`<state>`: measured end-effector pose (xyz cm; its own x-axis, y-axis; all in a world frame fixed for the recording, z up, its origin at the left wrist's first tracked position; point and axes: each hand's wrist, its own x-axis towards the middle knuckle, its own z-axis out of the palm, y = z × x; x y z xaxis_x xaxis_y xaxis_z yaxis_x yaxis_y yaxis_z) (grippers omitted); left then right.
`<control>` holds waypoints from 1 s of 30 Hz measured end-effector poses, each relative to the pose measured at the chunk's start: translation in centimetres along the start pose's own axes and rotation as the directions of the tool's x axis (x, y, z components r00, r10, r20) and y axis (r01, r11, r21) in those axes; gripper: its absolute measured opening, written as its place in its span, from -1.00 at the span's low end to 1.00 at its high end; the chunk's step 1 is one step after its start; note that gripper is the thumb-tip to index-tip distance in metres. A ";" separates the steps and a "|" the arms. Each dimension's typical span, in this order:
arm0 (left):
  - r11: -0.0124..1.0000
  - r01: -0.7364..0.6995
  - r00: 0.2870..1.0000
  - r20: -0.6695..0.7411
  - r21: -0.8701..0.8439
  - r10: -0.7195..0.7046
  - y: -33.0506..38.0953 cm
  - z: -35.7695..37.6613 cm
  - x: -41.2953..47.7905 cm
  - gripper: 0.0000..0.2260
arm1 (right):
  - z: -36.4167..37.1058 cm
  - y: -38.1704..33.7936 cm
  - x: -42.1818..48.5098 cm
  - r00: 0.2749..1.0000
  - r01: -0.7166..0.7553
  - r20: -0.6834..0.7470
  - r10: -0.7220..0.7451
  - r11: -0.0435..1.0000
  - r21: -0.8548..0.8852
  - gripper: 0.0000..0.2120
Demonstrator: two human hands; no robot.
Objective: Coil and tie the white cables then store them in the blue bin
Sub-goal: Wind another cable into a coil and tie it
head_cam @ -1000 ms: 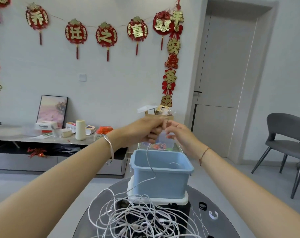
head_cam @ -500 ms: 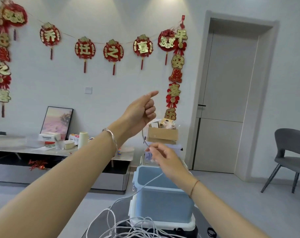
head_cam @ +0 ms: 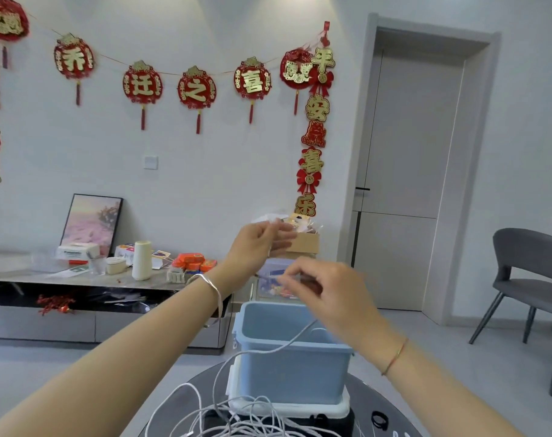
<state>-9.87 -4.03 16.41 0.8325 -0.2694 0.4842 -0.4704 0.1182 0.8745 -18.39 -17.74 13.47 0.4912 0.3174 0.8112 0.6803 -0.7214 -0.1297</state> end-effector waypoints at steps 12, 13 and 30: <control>0.991 0.130 0.890 0.439 0.011 -0.121 1.5 0.9 -4.3 -0.59 | -2.5 2.8 2.6 0.893 -0.325 -0.075 0.445 0.749 0.577 -0.80; 0.986 0.156 0.889 0.444 -0.057 -0.115 1.7 0.9 -4.3 -0.59 | -2.1 3.0 2.7 0.873 -0.347 -0.065 0.483 0.710 0.613 -0.79; 0.753 -0.034 0.996 -0.082 -0.657 -0.027 3.2 0.2 -0.8 -0.70 | 6.2 0.4 -0.7 0.671 -0.692 0.649 0.358 0.618 0.374 -0.76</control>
<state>-12.08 -3.64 18.86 0.8661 -0.1929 0.4612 -0.1898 0.7265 0.6604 -15.10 -14.45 9.29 0.9265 0.3542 0.1274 0.2840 -0.4354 -0.8543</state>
